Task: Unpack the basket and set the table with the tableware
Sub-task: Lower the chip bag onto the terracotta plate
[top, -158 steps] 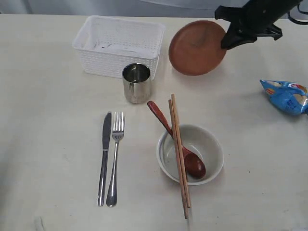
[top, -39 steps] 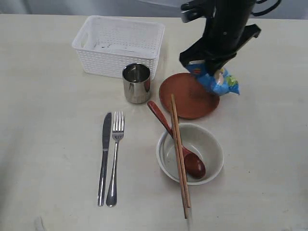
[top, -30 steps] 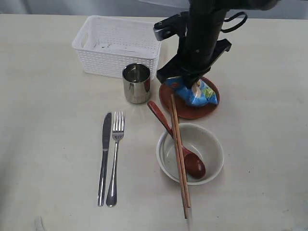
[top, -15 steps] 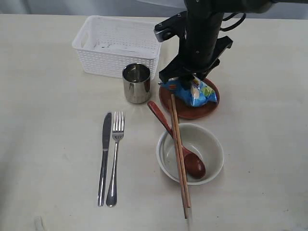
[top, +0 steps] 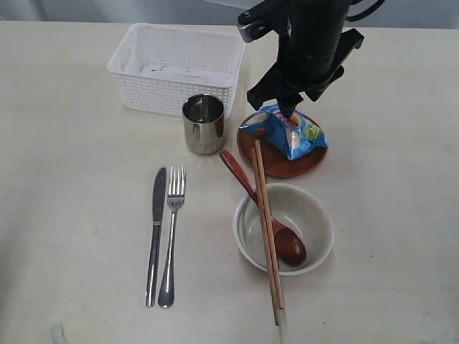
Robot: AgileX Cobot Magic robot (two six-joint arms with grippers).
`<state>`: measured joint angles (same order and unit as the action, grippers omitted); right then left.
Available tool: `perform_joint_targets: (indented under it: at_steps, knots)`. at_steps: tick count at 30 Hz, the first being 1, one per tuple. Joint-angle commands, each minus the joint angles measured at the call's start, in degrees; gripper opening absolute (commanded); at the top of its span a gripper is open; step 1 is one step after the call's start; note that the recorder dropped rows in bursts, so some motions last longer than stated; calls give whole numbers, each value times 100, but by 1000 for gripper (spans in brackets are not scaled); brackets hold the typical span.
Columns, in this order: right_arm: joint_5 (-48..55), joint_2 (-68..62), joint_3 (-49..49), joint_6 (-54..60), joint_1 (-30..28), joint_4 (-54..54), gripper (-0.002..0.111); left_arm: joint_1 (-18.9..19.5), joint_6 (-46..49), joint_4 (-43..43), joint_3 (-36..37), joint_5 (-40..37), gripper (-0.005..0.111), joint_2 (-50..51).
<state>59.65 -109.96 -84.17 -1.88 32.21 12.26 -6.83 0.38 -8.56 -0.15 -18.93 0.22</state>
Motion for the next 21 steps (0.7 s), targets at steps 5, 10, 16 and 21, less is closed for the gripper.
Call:
perform_joint_targets:
  at_steps: [5, 10, 16, 21]
  knots:
    - [-536, 106, -38, 120, -8, -258, 0, -40, -38, -23, 15, 58, 0, -22]
    - [-851, -269, -38, 71, -8, -387, 0, -40, -38, -23, 15, 58, 0, -22]
    - [-660, -678, -38, 128, -8, -673, 0, -40, -38, -23, 15, 58, 0, -22]
    - [-668, -728, -38, 154, -8, -785, 0, -40, -38, -23, 15, 58, 0, -22]
